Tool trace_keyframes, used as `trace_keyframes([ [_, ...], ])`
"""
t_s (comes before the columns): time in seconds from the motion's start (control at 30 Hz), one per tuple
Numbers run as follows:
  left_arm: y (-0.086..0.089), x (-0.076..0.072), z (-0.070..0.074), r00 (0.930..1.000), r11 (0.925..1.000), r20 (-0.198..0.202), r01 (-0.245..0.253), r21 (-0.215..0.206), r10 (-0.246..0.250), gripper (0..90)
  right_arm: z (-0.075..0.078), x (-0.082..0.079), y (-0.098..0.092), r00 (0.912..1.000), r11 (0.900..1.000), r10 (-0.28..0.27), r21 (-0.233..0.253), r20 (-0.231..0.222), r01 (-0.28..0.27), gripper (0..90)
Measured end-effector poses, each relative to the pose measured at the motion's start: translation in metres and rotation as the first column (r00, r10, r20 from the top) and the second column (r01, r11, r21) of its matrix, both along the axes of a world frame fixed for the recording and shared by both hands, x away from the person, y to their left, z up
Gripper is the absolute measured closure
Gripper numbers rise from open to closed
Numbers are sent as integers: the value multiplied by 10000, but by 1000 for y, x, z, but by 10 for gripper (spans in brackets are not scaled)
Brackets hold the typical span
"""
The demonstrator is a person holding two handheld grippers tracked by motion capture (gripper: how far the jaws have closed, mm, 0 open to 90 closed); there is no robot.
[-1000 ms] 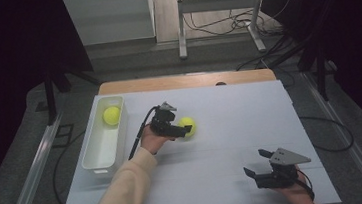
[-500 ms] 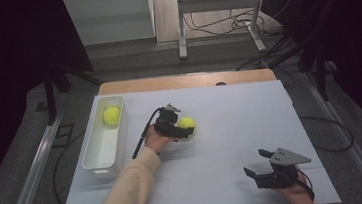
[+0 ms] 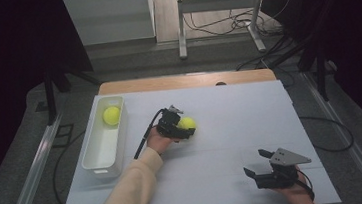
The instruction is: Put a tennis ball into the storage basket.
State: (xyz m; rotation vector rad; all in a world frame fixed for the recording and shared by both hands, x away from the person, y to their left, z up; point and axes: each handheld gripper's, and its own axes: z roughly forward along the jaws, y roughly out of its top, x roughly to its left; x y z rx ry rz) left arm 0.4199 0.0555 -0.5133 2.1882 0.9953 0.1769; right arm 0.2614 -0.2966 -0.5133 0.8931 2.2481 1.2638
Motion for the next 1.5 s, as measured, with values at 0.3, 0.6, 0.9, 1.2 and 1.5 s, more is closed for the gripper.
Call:
trace_keyframes([
  [0.3, 2, -2, 3, 9999, 9998, 147, 49, -176, -47, 262, 0, -1, 0, 10000, 10000, -11, -12, 2, 11, 155],
  [0.6, 6, -7, 13, 9994, 9993, 296, 173, -327, -164, 261, 1, -1, 0, 10000, 10000, -13, 0, 32, 13, 155],
  [0.9, 9, -14, 22, 9985, 9983, 510, 241, -532, -214, 261, 1, -1, 0, 10000, 10000, -16, -9, 45, 16, 156],
  [1.2, 18, -21, 27, 9980, 9969, 625, 149, -776, -100, 261, 1, -1, 0, 10000, 10000, -12, -33, 56, 12, 156],
  [1.5, 29, -26, 36, 9964, 9922, 846, 26, -1243, 80, 262, 0, -1, 1, 10000, 10000, -28, -50, 47, 28, 156],
])
